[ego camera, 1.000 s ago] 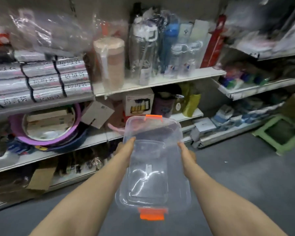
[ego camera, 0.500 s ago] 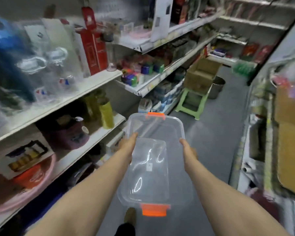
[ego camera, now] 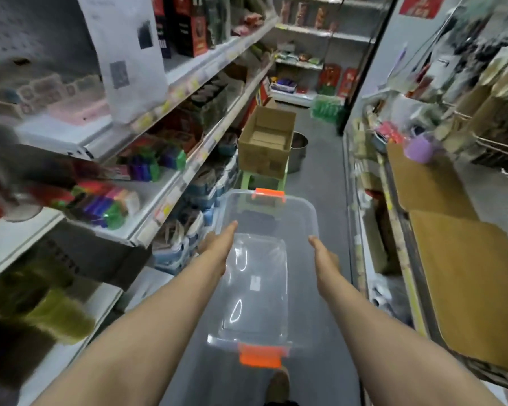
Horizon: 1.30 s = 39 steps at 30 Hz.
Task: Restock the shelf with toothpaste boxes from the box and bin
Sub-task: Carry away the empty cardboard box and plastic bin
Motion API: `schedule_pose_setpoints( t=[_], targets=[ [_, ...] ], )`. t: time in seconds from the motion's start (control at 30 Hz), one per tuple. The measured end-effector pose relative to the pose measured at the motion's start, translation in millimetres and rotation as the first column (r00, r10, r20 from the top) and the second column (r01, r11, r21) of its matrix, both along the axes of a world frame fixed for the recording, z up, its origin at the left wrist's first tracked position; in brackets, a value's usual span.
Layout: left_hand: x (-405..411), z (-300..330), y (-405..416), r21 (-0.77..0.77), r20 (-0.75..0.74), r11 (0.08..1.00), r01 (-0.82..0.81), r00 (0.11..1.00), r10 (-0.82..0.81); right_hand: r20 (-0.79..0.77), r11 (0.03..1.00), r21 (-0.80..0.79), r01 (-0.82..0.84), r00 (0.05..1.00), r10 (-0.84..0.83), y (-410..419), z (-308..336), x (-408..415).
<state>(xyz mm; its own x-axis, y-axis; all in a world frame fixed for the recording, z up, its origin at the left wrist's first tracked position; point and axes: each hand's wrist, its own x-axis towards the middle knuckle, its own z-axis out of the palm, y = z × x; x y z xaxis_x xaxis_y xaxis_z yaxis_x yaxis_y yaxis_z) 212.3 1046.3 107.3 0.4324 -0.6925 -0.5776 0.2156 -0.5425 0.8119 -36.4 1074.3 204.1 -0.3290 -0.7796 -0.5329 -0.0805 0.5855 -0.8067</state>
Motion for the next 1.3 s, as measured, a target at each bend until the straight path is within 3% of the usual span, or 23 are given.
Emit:
schedule_pose_setpoints(
  t=[0.13,0.33,0.47,0.6,0.67,0.77,1.0,1.1,1.23,1.3],
  targets=[
    [-37,63,-68,-0.049,-0.053,0.999,0.020,0.998,-0.023,-0.006,1.000,-0.024,0.015,1.000,-0.015,-91,-5,-19],
    [-68,105,-197,-0.115,-0.122,0.993,0.002,0.992,-0.016,0.006,0.999,-0.030,-0.032,0.999,0.032,-237,18,-50],
    [-41,40,-327,-0.086,-0.147,0.996,-0.003,0.989,-0.010,-0.067,0.995,-0.080,-0.060,0.996,0.055,-330,29,-53],
    [-35,58,-403,-0.063,-0.175,0.998,-0.015,0.985,0.004,-0.084,0.993,-0.096,-0.063,0.995,0.055,-417,33,-41],
    [-33,82,-437,-0.075,-0.115,0.993,-0.092,0.990,0.083,-0.081,0.993,-0.099,-0.063,0.995,0.055,-462,32,-30],
    [-30,122,-492,-0.119,-0.065,0.991,-0.054,0.997,0.046,-0.056,0.992,-0.116,-0.041,0.998,0.034,-535,33,-9],
    [26,129,-688,-0.110,-0.098,0.994,-0.005,0.995,-0.006,-0.067,0.991,-0.135,0.019,0.997,-0.029,-710,43,41],
    [36,153,-741,-0.103,0.025,0.994,0.027,0.999,-0.024,-0.075,0.991,-0.134,0.030,0.996,-0.041,-773,44,57],
    [56,146,-818,-0.088,0.123,0.994,0.058,0.991,-0.047,-0.036,0.993,-0.100,0.059,0.997,-0.063,-844,36,73],
    [75,109,-873,-0.073,0.091,0.995,0.072,0.994,-0.065,-0.030,0.995,-0.090,0.043,0.998,-0.046,-880,29,79]
  ],
)
